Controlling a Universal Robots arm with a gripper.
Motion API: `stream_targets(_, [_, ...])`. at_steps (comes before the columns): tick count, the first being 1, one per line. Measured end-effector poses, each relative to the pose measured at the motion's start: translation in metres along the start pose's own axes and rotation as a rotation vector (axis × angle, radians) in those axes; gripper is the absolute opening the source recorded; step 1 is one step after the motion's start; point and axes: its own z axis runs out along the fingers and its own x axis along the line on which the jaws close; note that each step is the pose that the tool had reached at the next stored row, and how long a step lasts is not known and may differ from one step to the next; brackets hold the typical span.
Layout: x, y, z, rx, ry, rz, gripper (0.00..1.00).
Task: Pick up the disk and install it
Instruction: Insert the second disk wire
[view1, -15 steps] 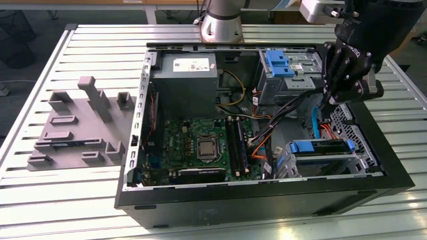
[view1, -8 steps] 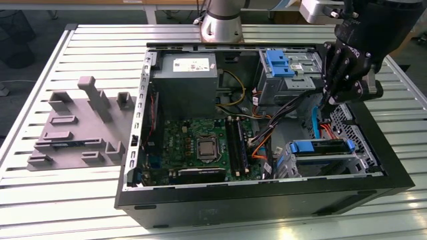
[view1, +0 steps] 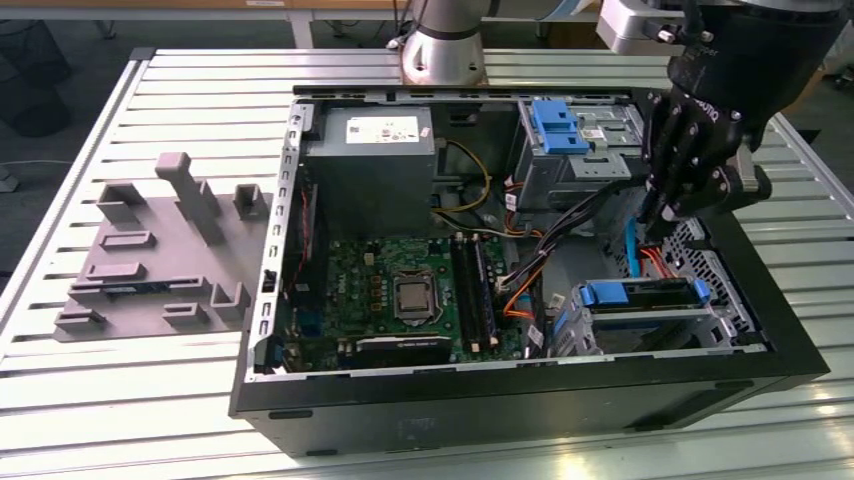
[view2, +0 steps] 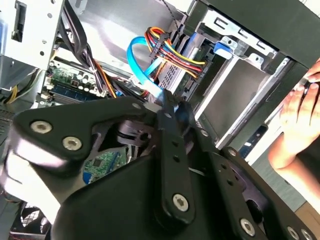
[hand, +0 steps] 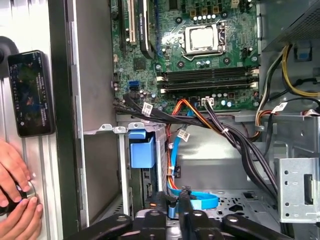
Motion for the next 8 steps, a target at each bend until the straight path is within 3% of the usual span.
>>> stream_targets(1, [-0.0001, 0.0000, 0.0006, 0.0008, 0.0023, 0.000, 0.25])
stream_targets(4, [-0.0004, 0.0001, 0.0025, 0.0034, 0.0095, 0.000, 0.25])
stream_targets(8, [0.0007, 0.0001, 0.0037, 0.0040, 0.0105, 0.000, 0.18])
